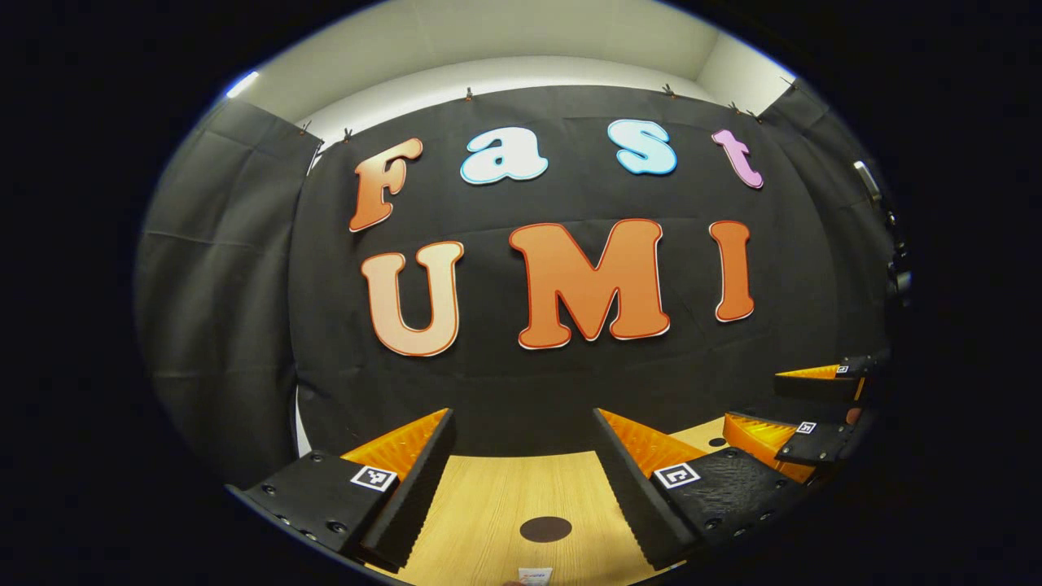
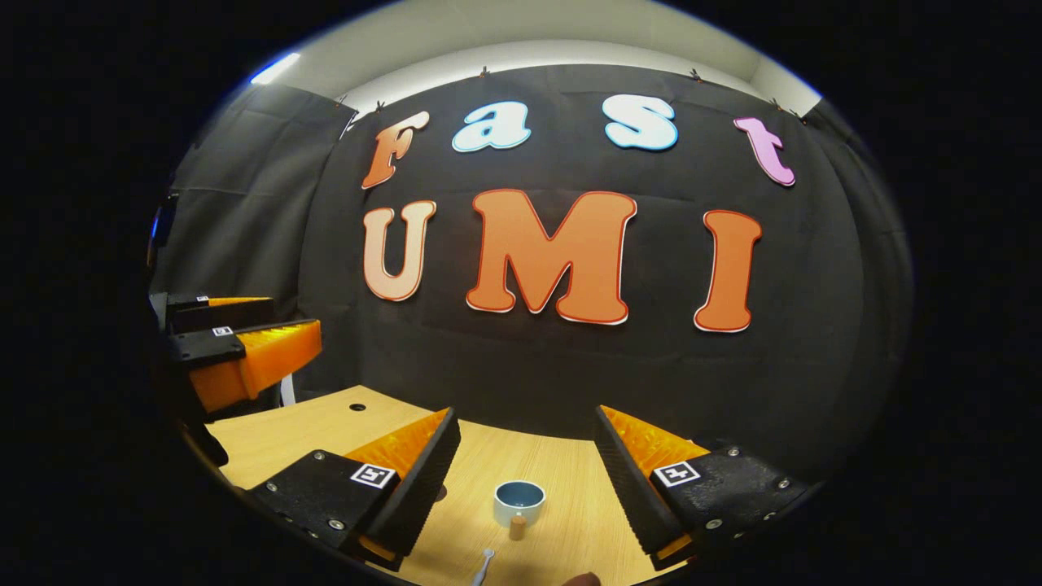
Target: Put the toothbrush and toothpaste on the desktop into the cup, then pick up the cup and place it on the coaster on the desktop.
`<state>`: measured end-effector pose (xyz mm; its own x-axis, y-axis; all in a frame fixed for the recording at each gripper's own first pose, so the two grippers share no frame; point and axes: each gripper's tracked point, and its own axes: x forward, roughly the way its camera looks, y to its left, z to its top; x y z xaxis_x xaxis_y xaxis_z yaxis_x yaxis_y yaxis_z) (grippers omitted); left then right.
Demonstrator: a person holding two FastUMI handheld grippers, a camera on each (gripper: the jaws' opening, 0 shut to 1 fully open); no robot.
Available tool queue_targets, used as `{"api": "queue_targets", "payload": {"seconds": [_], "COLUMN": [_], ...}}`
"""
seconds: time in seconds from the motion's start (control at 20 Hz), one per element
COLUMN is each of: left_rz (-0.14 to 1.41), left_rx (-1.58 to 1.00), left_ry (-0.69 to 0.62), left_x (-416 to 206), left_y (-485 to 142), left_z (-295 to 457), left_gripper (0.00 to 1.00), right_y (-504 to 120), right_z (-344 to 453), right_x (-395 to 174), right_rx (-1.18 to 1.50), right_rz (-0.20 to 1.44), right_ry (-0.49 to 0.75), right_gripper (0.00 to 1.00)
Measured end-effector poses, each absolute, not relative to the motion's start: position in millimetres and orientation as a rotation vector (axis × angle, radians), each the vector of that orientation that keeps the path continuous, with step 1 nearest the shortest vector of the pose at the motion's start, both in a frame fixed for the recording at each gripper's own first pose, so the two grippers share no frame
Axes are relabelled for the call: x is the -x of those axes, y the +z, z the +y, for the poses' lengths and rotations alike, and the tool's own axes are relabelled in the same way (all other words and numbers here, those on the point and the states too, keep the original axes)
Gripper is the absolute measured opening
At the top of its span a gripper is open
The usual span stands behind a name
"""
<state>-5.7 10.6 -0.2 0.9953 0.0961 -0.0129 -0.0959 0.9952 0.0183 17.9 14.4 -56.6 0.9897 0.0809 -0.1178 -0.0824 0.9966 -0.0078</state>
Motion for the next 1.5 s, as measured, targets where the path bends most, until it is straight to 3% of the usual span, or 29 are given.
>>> {"api": "queue_targets", "payload": {"seconds": [0.15,0.4,0.9,1.15,1.2,1.5], "left_rz": [0.021,0.078,0.215,0.277,0.288,0.393], "left_rx": [-0.027,-0.059,-0.068,-0.079,-0.077,-0.038], "left_ry": [0.121,0.145,0.225,0.248,0.249,0.254], "left_x": [11.8,20.0,37.4,43.6,44.2,52.2], "left_y": [-3.1,-26.1,-76.8,-101.2,-104.5,-142.6], "left_z": [20.6,32.8,76.3,89.5,90.5,99.6], "left_gripper": [0.98,0.99,0.98,0.99,0.99,0.99], "right_y": [-78.3,-170.0,-273.1,-303.8,-312.8,-343.3], "right_z": [17.0,25.5,36.5,39.7,44.2,46.9], "right_x": [-19.9,-17.2,9.6,33.4,39.2,59.8], "right_rx": [0.027,0.034,0.061,0.052,0.048,0.041], "right_rz": [0.179,0.491,0.883,1.069,1.114,1.31], "right_ry": [0.09,0.108,0.141,0.159,0.171,0.185], "right_gripper": [0.99,1.0,0.99,0.97,0.92,0.94]}}
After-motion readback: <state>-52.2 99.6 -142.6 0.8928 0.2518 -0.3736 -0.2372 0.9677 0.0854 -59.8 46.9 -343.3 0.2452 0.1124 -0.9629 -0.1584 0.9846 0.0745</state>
